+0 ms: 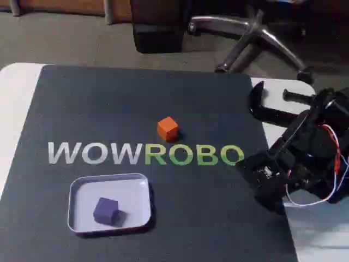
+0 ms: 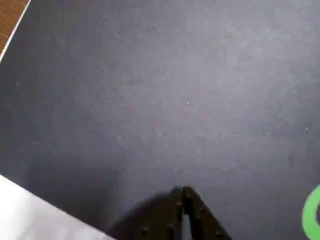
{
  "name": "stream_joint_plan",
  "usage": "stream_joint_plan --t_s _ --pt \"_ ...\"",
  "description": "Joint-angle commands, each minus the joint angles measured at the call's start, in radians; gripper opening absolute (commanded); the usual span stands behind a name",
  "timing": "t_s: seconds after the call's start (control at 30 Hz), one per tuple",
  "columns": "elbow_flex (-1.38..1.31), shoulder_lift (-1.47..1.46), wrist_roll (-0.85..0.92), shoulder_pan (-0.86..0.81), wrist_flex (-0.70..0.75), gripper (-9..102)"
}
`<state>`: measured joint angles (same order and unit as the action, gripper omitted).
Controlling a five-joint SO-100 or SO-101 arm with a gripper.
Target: Move blocks one by one until all three blocks are in the tray.
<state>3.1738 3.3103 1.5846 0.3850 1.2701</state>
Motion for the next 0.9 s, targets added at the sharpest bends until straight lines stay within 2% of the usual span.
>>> stream_joint_plan --t_s 0.0,0.53,0.87 --pt "-0.005 0.000 0.003 -0.112 -0.002 -8" --pt "-0.005 0.000 0.006 -0.137 -0.005 -8" --pt "-0.005 -0.002 0.187 -0.557 0.008 -8"
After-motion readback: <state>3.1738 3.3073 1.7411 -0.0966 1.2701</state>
